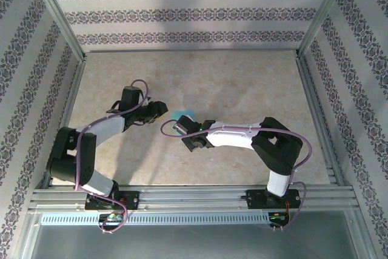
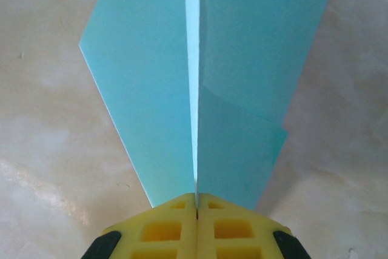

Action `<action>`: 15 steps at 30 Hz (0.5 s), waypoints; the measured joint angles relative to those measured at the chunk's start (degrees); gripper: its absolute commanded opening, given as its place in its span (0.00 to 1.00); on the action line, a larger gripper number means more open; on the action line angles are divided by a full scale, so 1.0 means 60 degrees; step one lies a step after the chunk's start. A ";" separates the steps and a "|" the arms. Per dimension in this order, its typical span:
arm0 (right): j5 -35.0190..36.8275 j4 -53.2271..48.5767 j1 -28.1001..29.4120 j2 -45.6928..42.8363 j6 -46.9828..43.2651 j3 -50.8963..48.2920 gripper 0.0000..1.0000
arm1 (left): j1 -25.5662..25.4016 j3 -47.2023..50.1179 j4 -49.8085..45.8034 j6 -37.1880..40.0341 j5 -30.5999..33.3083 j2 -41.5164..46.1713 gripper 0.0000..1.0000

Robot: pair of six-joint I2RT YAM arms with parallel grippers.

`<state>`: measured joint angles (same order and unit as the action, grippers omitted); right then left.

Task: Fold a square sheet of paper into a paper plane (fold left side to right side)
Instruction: Fourth fold the wing at the center of the table.

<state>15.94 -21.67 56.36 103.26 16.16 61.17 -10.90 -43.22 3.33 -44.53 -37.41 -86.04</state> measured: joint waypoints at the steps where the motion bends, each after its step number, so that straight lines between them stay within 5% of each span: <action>1: -0.0135 0.0044 -0.0040 -0.0051 0.0000 -0.0069 0.00 | 0.0215 0.0138 -0.0117 0.0098 -0.0004 0.0222 0.41; 15: -0.4841 0.1519 -0.2058 -0.1002 0.0284 -0.1388 0.00 | 0.0710 0.1104 -0.1031 0.0849 -0.0481 0.0943 0.41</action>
<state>-13.10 -12.56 44.01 97.25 17.87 52.84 -6.63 -36.60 -2.85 -39.44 -40.29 -80.38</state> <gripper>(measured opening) 0.055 0.407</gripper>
